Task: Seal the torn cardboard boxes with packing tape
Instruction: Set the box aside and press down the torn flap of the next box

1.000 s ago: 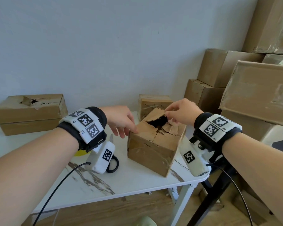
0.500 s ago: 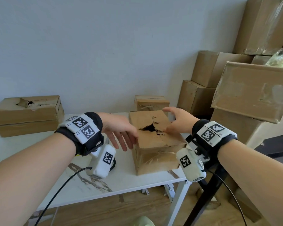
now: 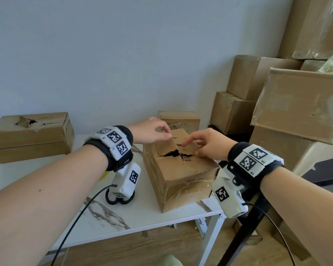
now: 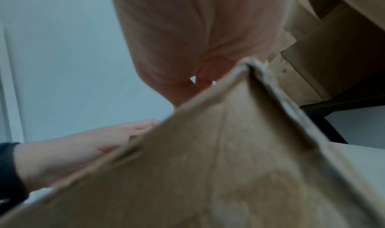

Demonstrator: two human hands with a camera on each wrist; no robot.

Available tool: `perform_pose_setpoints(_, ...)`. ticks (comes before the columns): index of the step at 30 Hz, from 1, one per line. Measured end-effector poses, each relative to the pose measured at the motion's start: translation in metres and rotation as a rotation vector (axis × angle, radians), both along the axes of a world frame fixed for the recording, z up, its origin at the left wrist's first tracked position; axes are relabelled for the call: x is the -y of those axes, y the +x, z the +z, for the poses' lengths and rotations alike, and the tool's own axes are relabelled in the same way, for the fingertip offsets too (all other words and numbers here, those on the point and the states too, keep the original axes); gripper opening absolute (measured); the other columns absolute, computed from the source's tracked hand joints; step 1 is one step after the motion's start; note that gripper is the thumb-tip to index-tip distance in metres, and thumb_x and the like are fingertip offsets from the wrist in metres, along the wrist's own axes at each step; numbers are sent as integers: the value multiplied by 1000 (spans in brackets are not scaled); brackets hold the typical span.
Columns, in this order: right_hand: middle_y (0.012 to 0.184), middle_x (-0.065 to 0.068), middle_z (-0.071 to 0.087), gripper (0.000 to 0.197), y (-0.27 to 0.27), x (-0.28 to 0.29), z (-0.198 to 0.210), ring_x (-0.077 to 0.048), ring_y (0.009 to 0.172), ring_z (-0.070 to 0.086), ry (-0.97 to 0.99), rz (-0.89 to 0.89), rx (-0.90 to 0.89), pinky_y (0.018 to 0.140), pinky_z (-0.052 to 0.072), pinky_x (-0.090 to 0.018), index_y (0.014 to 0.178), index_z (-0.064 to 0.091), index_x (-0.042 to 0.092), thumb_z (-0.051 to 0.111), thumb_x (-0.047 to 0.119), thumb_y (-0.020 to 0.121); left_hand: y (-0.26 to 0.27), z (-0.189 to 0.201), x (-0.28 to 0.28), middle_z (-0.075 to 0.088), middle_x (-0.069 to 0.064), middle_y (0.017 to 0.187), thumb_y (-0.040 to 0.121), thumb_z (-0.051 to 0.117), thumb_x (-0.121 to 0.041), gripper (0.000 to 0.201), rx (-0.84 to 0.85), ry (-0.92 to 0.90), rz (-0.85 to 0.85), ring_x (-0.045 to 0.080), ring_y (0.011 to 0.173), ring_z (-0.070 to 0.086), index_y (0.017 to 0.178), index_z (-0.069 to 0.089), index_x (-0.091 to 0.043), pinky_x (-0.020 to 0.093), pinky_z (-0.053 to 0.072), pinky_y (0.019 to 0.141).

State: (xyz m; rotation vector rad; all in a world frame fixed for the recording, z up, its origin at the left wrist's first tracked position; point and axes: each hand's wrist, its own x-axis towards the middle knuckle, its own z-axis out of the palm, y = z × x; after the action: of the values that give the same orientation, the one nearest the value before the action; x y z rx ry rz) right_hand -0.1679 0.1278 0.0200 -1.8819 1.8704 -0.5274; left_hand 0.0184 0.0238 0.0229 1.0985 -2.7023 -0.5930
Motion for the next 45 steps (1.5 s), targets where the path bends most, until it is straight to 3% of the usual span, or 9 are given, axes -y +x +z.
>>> perform_pose_setpoints(4, 132, 6, 48, 44, 3, 4, -5, -22, 112, 58, 1, -44, -2, 97, 48, -33, 108, 66, 30, 51, -5, 86, -13, 6, -4, 31, 2, 147, 95, 46, -44, 37, 142, 42, -41, 16, 134, 29, 118, 61, -20, 31, 21, 107)
perform_pose_setpoints(8, 92, 12, 53, 38, 9, 11, -12, -10, 61, 54, -7, -101, 64, 57, 47, -19, 104, 67, 30, 44, 2, 91, -21, 4, -1, 45, 6, 121, 92, 54, -39, 32, 165, 41, -50, 12, 105, 36, 93, 62, -9, 17, 31, 71)
perform_pose_setpoints(11, 90, 5, 62, 23, 13, 14, -19, -12, 82, 59, -54, -131, 171, 78, 50, -23, 105, 70, 24, 52, 15, 94, -23, -3, 5, 39, 2, 119, 89, 58, -38, 27, 160, 48, -22, 14, 107, 38, 76, 57, -15, 14, 33, 77)
perform_pose_setpoints(15, 92, 7, 64, 23, 11, 19, -28, -8, 85, 57, -117, -142, 222, 72, 45, -17, 101, 73, 22, 51, 19, 95, -27, -11, 10, 32, 0, 131, 85, 63, -43, 26, 248, -12, 8, 17, 121, 37, 68, 55, -25, 37, 31, 108)
perform_pose_setpoints(22, 77, 12, 55, 20, 8, 18, -32, -2, 66, 49, -200, -154, 110, 53, 35, -14, 95, 71, 33, 54, 23, 92, -22, -12, 4, 45, 1, 123, 87, 64, -31, 20, -15, -69, -5, 7, 107, 40, 90, 68, -11, 17, 30, 90)
perform_pose_setpoints(28, 101, 3, 67, 13, 13, 20, -34, -16, 98, 61, -301, -186, 59, 86, 51, -33, 83, 66, 35, 59, 26, 88, -19, -15, 0, 41, 0, 135, 90, 53, -46, 36, 129, -134, -12, 19, 128, 31, 58, 55, -28, 38, 27, 108)
perform_pose_setpoints(32, 86, 6, 66, 10, 14, 21, -35, -16, 91, 62, -320, -184, 18, 85, 52, -36, 83, 65, 31, 58, 25, 88, -22, -16, 1, 38, 1, 133, 92, 46, -48, 41, 155, -44, 8, 19, 129, 26, 60, 56, -25, 40, 22, 111)
perform_pose_setpoints(40, 85, 5, 68, 9, 10, 23, -36, -14, 90, 62, -328, -167, 44, 82, 50, -30, 89, 68, 25, 59, 25, 88, -27, -25, -2, 49, 16, 89, 94, 53, -28, 46, -65, -17, 145, 14, 83, 44, 54, 45, -7, 27, 29, 86)
perform_pose_setpoints(45, 87, 6, 66, 8, 10, 23, -37, -14, 91, 61, -316, -164, 37, 85, 52, -35, 88, 68, 27, 60, 26, 86, -27, -29, -1, 46, 4, 104, 84, 66, -29, 31, -130, -29, 167, 18, 92, 47, 60, 50, -17, 29, 37, 79)
